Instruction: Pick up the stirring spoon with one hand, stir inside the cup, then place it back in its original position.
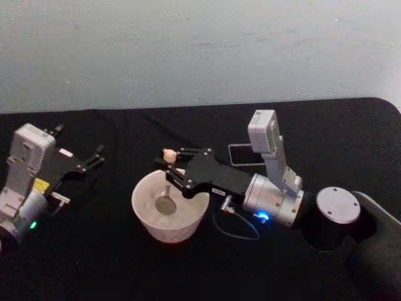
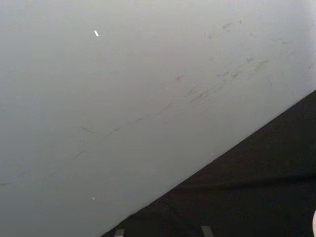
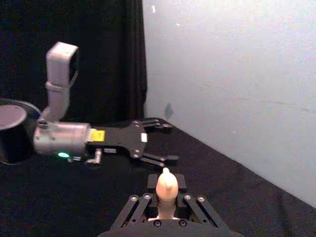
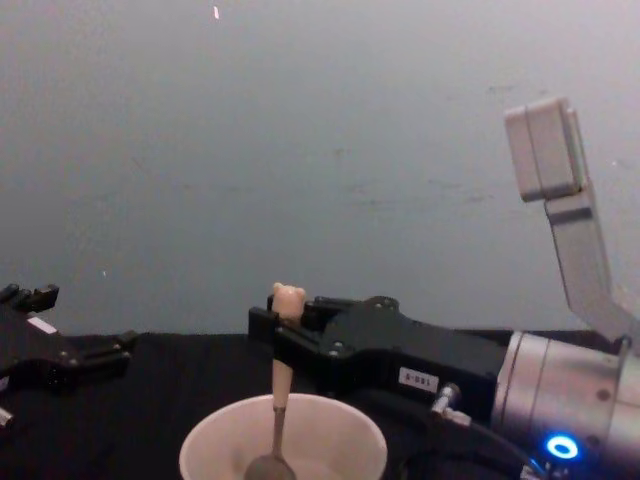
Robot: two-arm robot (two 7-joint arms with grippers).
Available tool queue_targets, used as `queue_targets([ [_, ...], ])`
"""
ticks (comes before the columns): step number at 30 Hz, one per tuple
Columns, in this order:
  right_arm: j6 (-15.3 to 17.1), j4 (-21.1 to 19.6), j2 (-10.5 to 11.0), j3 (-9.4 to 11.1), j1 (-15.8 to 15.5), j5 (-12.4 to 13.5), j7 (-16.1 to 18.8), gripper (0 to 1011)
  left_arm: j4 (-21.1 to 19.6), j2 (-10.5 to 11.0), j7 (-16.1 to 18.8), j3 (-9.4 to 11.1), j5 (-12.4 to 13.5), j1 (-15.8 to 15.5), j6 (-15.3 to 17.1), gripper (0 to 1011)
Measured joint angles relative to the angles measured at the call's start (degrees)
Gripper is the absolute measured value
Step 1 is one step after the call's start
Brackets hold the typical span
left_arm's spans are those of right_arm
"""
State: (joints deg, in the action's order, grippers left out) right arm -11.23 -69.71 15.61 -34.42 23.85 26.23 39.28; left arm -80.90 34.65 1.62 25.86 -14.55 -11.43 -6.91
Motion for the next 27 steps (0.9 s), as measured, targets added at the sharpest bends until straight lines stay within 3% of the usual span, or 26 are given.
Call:
queue_targets([
  [7, -0.2, 1.8, -0.4, 1.0, 0.8, -0.6, -0.8, 200, 0.0, 0.0, 0.0, 0.0, 0.0, 0.0, 0.0, 1001],
  [19, -0.1, 1.1, 0.1, 1.8, 0.2, -0.7, -0.9, 200, 0.0, 0.0, 0.0, 0.0, 0.0, 0.0, 0.0, 1001],
  [27, 0.5, -0.7, 1.7, 3.0, -1.1, -0.8, -1.4, 200, 0.0, 0.0, 0.0, 0.0, 0.0, 0.0, 0.0, 1001],
])
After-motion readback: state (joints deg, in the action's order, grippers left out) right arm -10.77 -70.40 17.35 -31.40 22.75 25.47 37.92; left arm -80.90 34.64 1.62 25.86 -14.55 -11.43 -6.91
